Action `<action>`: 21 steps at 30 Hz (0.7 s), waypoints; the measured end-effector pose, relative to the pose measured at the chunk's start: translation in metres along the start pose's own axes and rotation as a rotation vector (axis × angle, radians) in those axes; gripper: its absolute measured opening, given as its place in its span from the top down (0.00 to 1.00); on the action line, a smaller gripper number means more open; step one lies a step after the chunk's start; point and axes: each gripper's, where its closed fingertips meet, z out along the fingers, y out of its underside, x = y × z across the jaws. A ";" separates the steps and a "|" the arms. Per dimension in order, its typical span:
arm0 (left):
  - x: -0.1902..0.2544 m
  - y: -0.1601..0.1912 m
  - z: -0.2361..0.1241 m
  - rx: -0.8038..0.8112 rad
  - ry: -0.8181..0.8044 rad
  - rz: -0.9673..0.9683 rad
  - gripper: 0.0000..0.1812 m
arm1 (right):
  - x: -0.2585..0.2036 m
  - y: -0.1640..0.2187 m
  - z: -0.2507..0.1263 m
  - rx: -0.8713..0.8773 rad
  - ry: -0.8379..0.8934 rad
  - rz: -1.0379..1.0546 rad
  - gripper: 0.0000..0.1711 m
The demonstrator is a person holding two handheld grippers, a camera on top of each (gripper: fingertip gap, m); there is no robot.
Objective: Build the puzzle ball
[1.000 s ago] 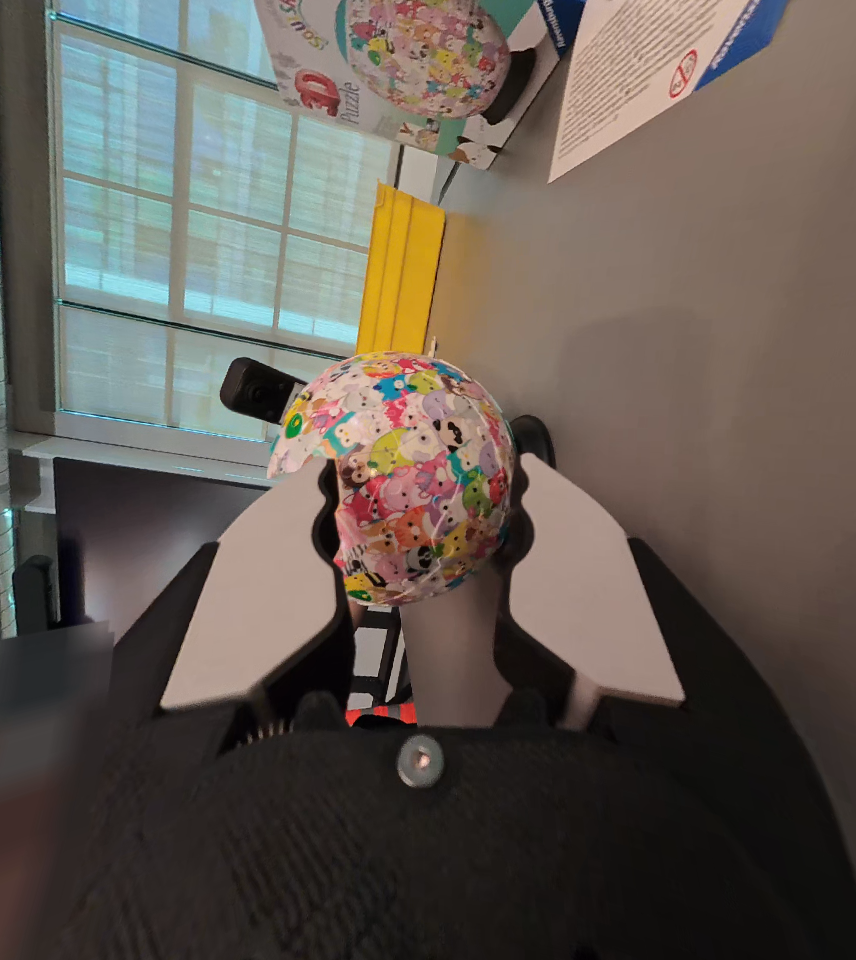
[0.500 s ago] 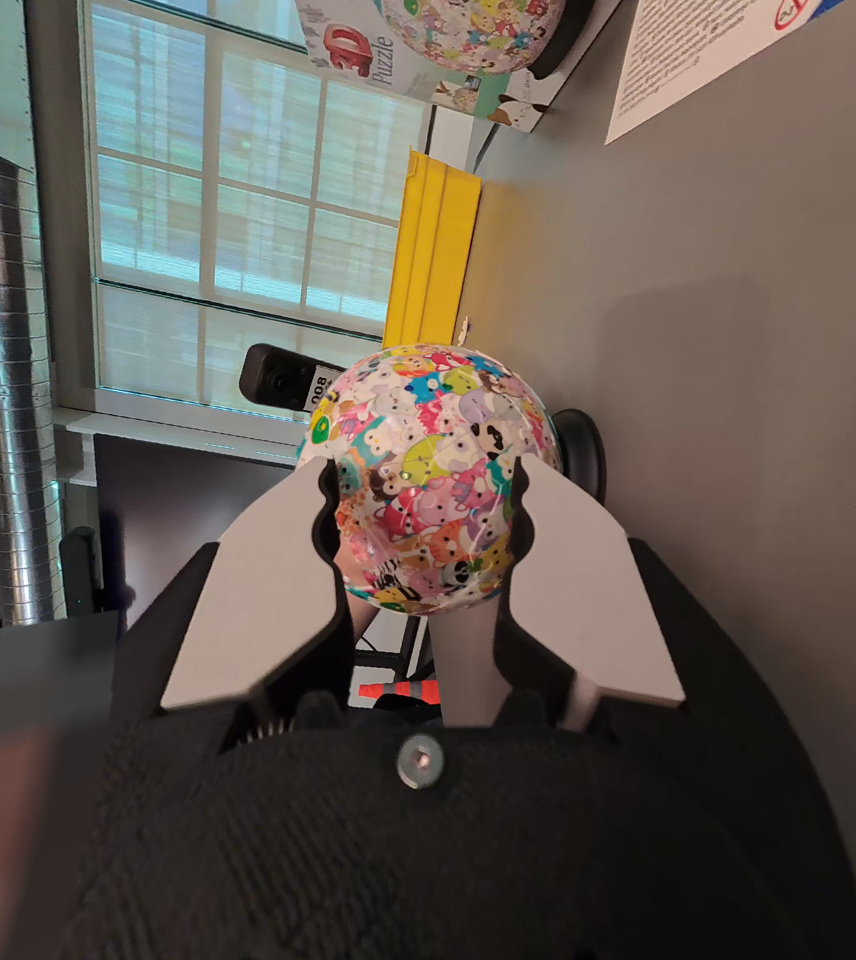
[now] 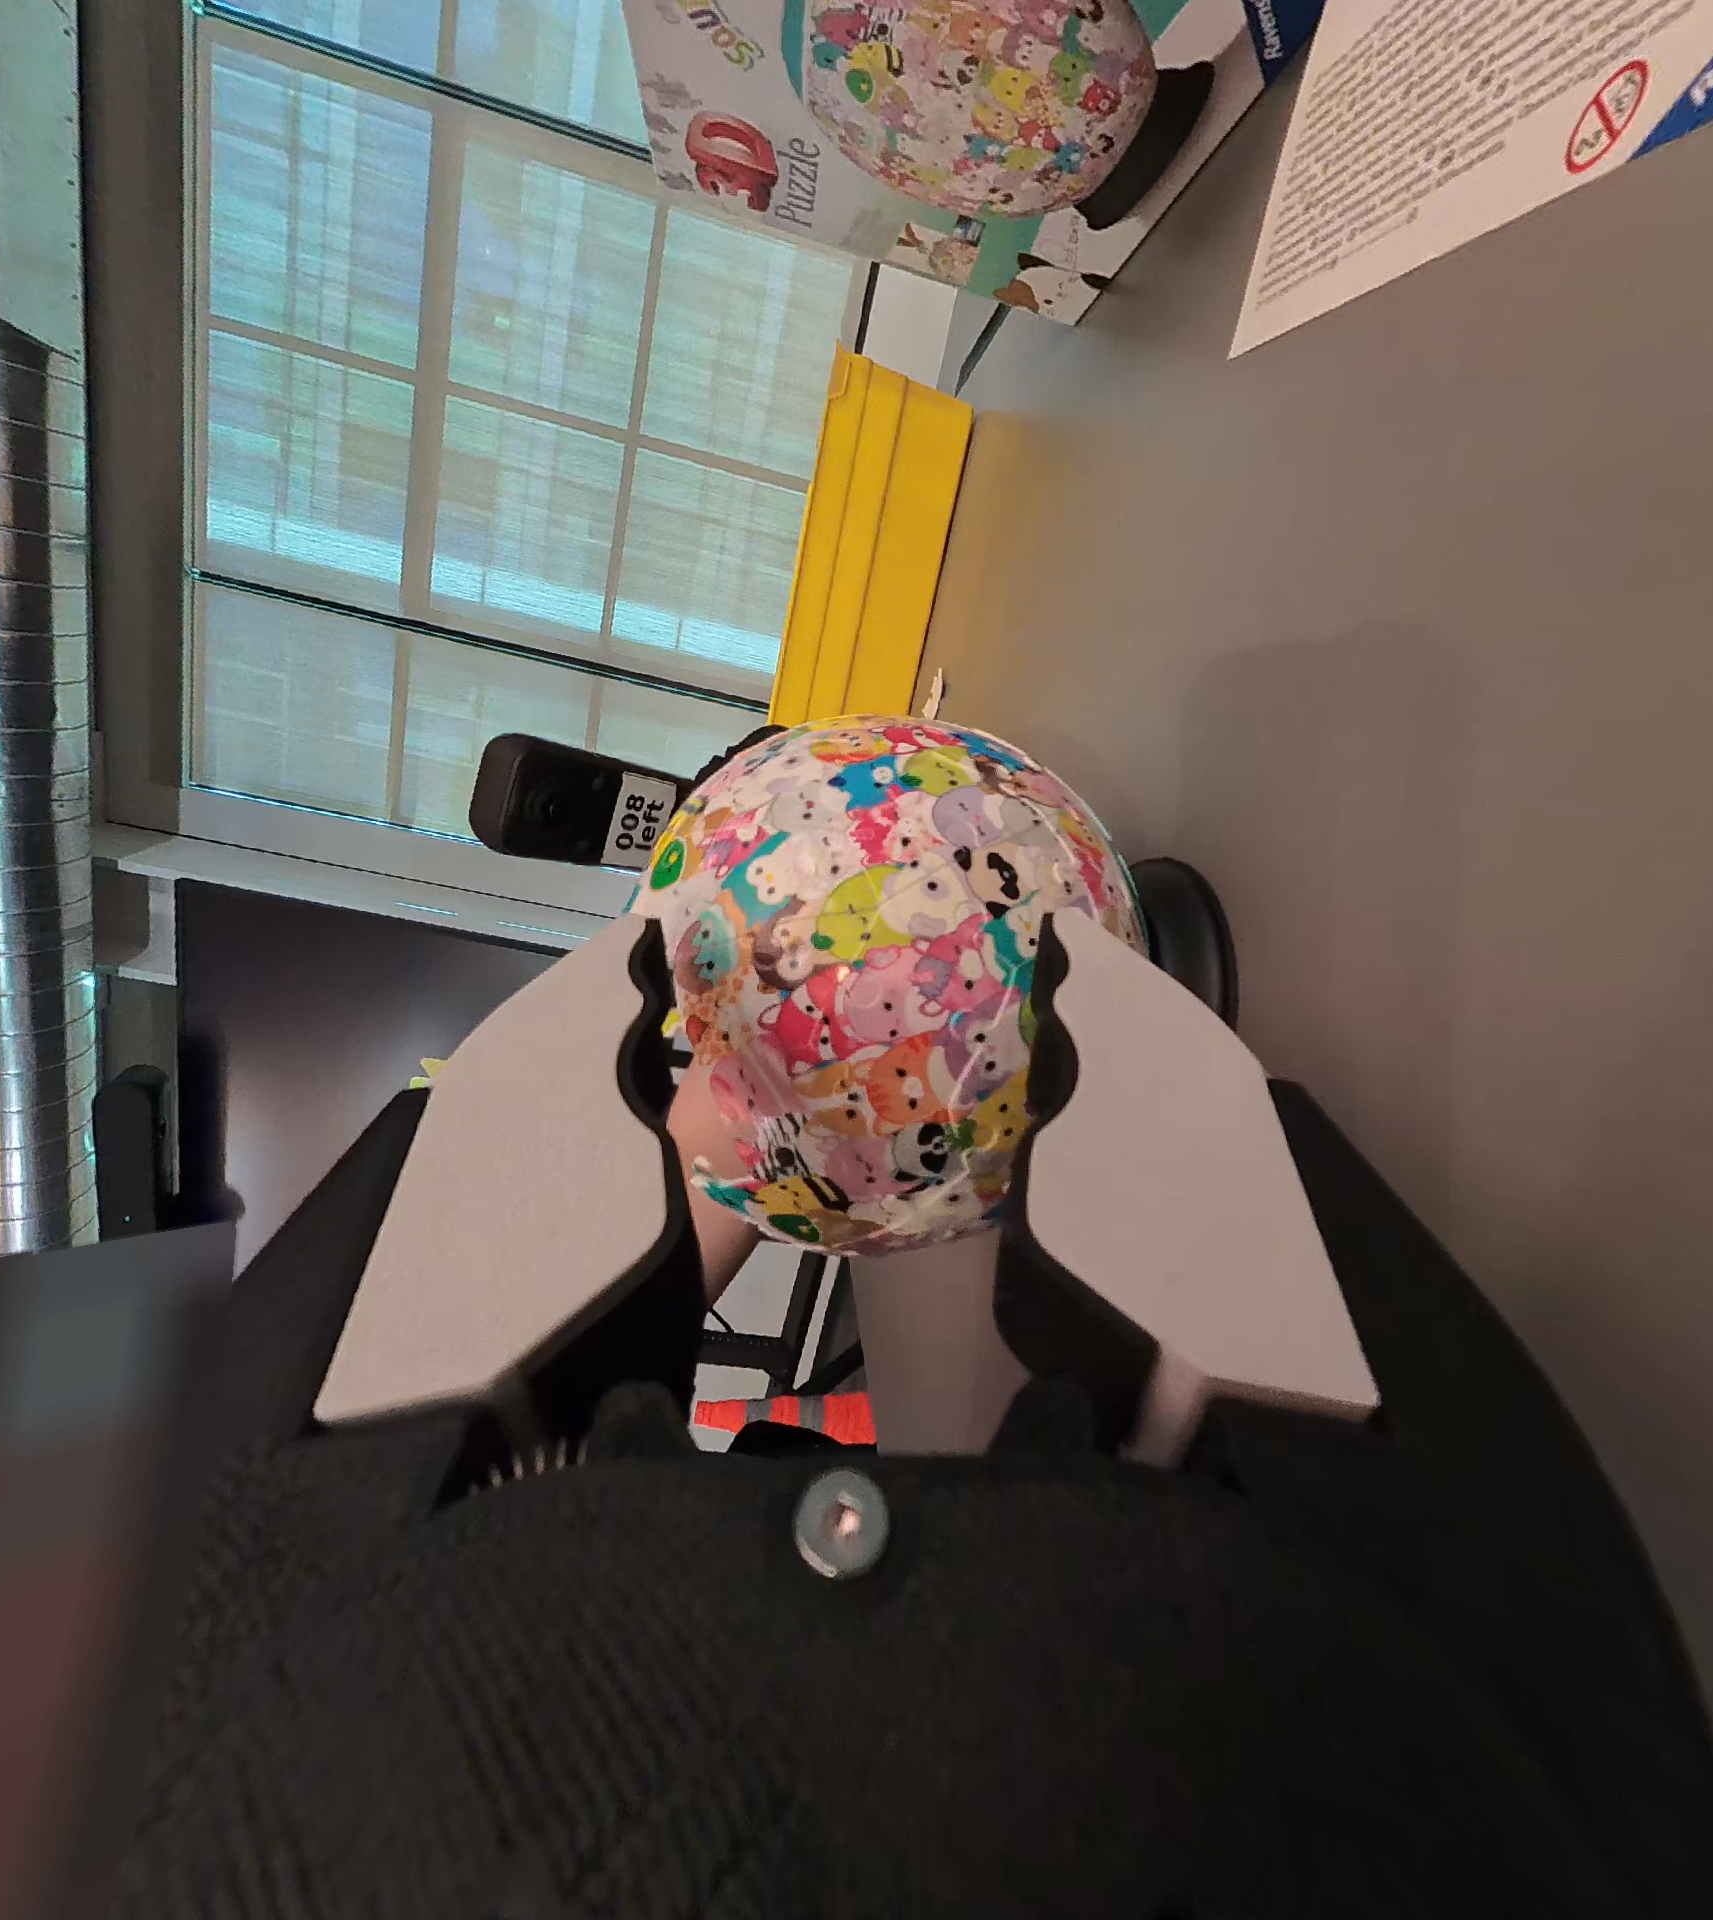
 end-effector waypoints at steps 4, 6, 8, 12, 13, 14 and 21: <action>0.001 -0.001 -0.001 0.007 0.011 -0.006 0.50 | 0.001 0.000 -0.001 -0.002 -0.012 0.005 0.61; 0.003 -0.002 -0.003 0.014 0.023 -0.017 0.50 | 0.001 0.000 -0.002 -0.005 -0.020 0.009 0.62; 0.005 -0.003 -0.006 0.035 0.049 -0.049 0.49 | 0.002 0.000 -0.003 -0.006 -0.017 0.010 0.62; 0.007 -0.007 -0.018 0.084 0.139 -0.166 0.54 | 0.009 0.003 -0.006 -0.018 0.033 -0.004 0.62; 0.007 -0.008 -0.021 0.094 0.164 -0.201 0.53 | 0.010 0.003 -0.007 -0.020 0.037 0.000 0.62; 0.007 -0.008 -0.023 0.104 0.188 -0.228 0.53 | 0.011 0.004 -0.007 -0.021 0.041 0.005 0.62; 0.006 -0.005 -0.016 0.088 0.300 -0.354 0.51 | 0.013 0.007 -0.006 -0.047 0.026 0.044 0.62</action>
